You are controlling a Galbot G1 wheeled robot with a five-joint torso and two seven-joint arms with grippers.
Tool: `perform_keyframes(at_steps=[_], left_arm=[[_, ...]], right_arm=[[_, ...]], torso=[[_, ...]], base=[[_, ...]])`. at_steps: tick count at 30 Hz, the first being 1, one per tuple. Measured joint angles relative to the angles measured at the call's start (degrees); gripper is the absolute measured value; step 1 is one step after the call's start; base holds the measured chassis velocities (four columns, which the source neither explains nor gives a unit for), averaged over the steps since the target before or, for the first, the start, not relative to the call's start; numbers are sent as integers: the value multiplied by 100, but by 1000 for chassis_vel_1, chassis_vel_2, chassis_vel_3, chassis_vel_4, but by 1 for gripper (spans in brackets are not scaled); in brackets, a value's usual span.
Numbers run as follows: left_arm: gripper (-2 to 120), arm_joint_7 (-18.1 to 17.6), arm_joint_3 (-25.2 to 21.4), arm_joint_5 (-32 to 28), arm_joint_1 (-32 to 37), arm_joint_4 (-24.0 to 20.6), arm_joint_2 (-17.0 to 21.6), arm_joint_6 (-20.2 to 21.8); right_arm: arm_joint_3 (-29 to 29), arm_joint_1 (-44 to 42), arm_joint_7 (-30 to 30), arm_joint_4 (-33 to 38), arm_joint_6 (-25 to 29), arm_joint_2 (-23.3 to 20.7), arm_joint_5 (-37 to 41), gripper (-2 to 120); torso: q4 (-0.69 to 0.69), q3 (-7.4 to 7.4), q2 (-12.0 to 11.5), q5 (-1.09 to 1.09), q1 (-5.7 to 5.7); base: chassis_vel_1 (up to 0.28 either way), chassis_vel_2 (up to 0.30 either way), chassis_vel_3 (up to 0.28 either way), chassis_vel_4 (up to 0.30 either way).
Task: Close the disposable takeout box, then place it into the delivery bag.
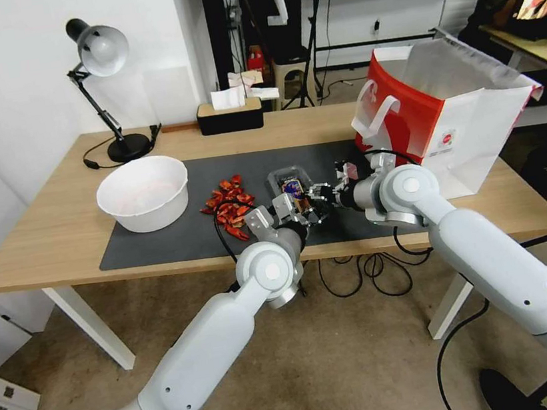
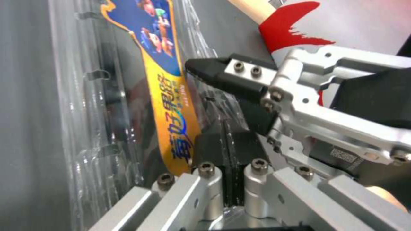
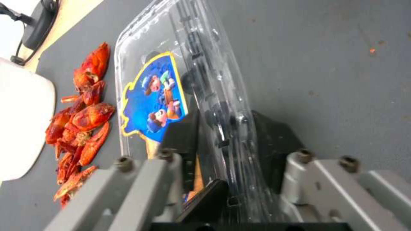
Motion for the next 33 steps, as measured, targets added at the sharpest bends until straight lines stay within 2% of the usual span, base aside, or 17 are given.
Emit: perform_keyframes(at_steps=[1,3,4,7,23,29,33], left_arm=[[0,2,3,1,-6,1,0,-3],[0,11,8,0,-9,4,0,-3],[0,11,8,0,-9,4,0,-3],[0,15,6,-1,-17,9,2,-16],[0,109,8,3,1,-7,58,-81],[0,161,-14,-46,33,-170,133,-20],[0,392,-131,-73,130,-458,264,38]], right_arm=[[2,-3,5,0,3,0,-2,22],[4,-19,8,2,7,1,-3,14],[4,-19,8,2,7,1,-3,14],[11,-34,23,4,14,-5,-5,1],[92,-95,59,37,37,-65,33,0],[210,-141,58,38,52,-94,105,0],[254,-151,47,35,82,-89,110,0]], torso=[[0,0,0,0,1],[1,0,0,0,1],[1,0,0,0,1],[0,0,0,0,1],[1,0,0,0,0],[-1,0,0,-1,1],[-1,0,0,-1,0]], base=[[0,0,0,0],[0,0,0,0],[0,0,0,0],[0,0,0,0],[0,0,0,0],[0,0,0,0],[0,0,0,0]])
